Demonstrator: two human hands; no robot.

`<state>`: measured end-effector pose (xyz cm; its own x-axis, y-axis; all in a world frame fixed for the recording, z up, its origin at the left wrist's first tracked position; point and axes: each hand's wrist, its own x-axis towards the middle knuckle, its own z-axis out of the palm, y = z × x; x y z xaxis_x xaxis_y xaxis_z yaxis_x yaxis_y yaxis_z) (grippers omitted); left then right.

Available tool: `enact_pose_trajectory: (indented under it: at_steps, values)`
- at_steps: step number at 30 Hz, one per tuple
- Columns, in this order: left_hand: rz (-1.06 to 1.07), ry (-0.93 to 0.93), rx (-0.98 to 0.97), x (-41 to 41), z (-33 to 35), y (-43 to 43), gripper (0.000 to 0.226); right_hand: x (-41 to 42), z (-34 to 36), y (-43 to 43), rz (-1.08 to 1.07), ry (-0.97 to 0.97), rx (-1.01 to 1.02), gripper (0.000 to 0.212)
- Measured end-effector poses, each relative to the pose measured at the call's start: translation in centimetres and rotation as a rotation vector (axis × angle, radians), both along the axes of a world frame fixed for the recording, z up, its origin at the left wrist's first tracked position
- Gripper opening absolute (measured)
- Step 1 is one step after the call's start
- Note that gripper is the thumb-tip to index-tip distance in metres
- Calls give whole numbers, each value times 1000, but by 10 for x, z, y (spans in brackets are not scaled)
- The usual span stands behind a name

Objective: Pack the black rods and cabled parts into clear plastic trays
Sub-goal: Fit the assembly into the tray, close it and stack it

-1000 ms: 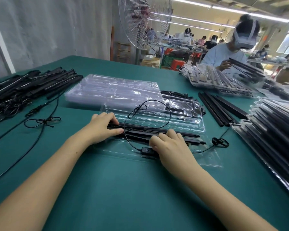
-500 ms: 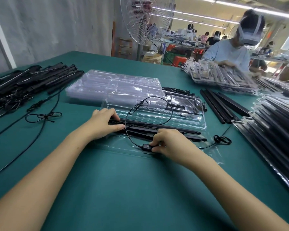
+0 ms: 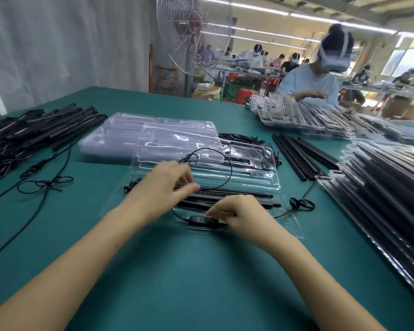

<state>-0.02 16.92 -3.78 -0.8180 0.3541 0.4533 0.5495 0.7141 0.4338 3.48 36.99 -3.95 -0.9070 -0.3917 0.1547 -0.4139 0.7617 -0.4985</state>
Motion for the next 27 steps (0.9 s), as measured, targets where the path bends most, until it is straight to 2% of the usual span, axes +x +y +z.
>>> enact_pose_trajectory:
  at_steps: [2,4,6,7,9,11,14,18,20,24,27]
  values:
    - [-185,-127,14,8,3,12,12,-3,11,16,-73,-25,-115,31]
    - [-257,-203,-48,10,-2,18,6,-10,17,40,-258,134,-162,34]
    - [-276,-233,-109,9,-9,20,4,-19,20,69,-477,287,-119,45]
    - [-276,-247,-116,8,-11,19,3,-25,18,86,-565,283,-25,54]
    - [-270,-269,-106,7,-13,19,4,-34,8,119,-646,72,224,64]
    - [-269,-279,-96,6,-13,19,9,-36,-3,137,-643,-100,350,52]
    - [-274,-294,-78,7,-12,19,23,-35,-9,143,-695,-104,216,38]
    - [-258,-310,-68,7,-12,18,23,-30,0,136,-707,110,31,21]
    - [-257,-317,-66,7,-12,18,24,-26,8,131,-712,281,-72,25]
    - [-264,-331,-58,7,-11,18,28,-14,28,110,-554,557,-238,28]
    - [-263,-338,-60,7,-12,18,28,-6,35,94,-467,686,-237,30]
